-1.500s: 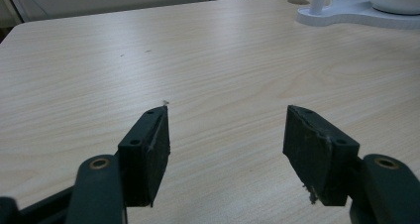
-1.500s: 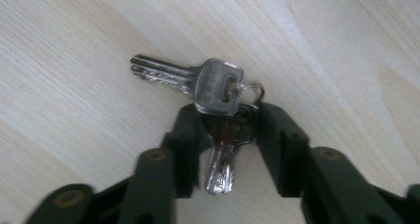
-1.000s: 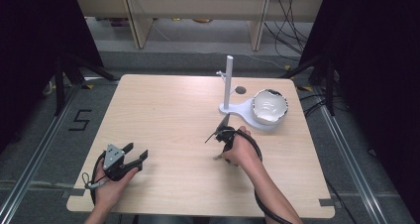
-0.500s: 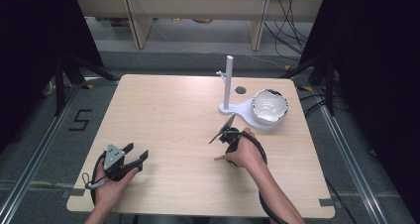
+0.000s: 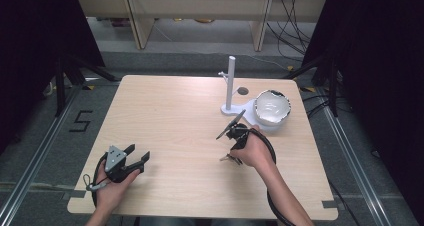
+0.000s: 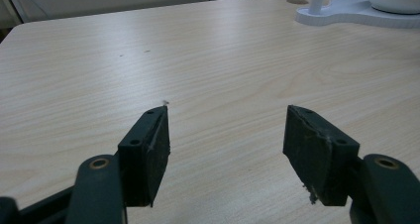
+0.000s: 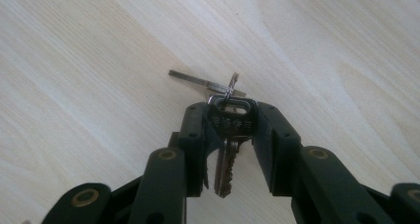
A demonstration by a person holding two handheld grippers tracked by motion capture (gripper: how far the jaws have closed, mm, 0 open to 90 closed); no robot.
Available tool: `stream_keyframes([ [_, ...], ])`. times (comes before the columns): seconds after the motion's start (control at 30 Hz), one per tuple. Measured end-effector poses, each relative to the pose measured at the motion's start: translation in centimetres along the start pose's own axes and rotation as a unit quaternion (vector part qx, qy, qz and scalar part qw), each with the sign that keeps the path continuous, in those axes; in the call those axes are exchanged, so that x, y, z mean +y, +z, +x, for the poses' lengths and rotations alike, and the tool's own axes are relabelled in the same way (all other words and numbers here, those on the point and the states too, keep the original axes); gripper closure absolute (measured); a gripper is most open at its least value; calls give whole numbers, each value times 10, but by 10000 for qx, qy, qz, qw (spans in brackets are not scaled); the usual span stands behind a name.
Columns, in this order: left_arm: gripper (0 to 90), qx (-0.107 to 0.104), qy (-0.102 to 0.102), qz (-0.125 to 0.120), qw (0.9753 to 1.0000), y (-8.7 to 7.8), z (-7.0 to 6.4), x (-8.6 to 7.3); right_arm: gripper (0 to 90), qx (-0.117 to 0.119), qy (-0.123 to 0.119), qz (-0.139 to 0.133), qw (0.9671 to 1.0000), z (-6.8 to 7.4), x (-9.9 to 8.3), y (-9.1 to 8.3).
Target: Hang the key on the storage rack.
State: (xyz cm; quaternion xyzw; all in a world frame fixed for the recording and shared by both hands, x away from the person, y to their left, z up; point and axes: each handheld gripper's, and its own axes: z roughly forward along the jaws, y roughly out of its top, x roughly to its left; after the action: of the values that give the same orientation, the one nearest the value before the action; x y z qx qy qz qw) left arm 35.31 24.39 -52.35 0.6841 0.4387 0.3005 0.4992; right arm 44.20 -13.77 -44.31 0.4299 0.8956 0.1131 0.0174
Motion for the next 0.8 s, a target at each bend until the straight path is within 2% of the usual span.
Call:
stream_keyframes([
  [0.03,344,0,0,0,10000,0,0,0,682,4,47,-42,10000,0,0,-1],
  [0.07,344,4,4,-1,10000,0,0,0,682,28,-10,-72,10000,-1,-1,-3],
  [0.13,347,32,42,48,10000,-1,-1,0,682,7,83,-164,9998,0,-2,-7],
  [0.2,354,-24,78,28,10000,-1,-4,0,682,51,48,-207,9998,-2,-2,-12],
  [0.27,344,-298,1,-58,9995,2,-8,2,682,18,16,-286,9996,-3,-3,-17],
  [0.3,336,-298,1,-58,9995,2,-8,2,682,18,16,-286,9996,-3,-3,-17],
  [0.33,336,-452,8,-128,9989,5,-14,4,682,-1,55,-380,9993,-2,-3,-19],
  [0.4,312,-834,257,-242,9959,9,-31,16,682,13,16,-519,9986,-2,-2,-28],
  [0.43,308,-834,257,-242,9959,9,-31,16,682,13,16,-519,9986,-2,-2,-28],
  [0.47,308,-1224,531,-316,9906,16,-48,26,682,20,9,-614,9981,1,-1,-34],
  [0.5,306,-1224,531,-316,9906,16,-48,26,682,20,9,-614,9981,1,-1,-34],
  [0.53,308,-1603,625,-183,9849,23,-68,34,682,60,-34,-712,9974,3,0,-40],
  [0.57,313,-1786,686,-130,9814,29,-78,38,682,10,-55,-753,9971,3,0,-41],
  [0.67,346,-2163,858,64,9725,48,-106,48,682,64,-116,-877,9961,7,2,-50],
  [0.7,356,-2163,858,64,9725,48,-106,48,682,57,-93,-893,9959,8,2,-53],
  [0.73,366,-2437,813,102,9664,63,-125,54,682,64,-96,-922,9957,10,2,-56],
  [0.8,395,-2641,816,78,9610,78,-141,59,682,91,-162,-978,9950,11,3,-60],
])
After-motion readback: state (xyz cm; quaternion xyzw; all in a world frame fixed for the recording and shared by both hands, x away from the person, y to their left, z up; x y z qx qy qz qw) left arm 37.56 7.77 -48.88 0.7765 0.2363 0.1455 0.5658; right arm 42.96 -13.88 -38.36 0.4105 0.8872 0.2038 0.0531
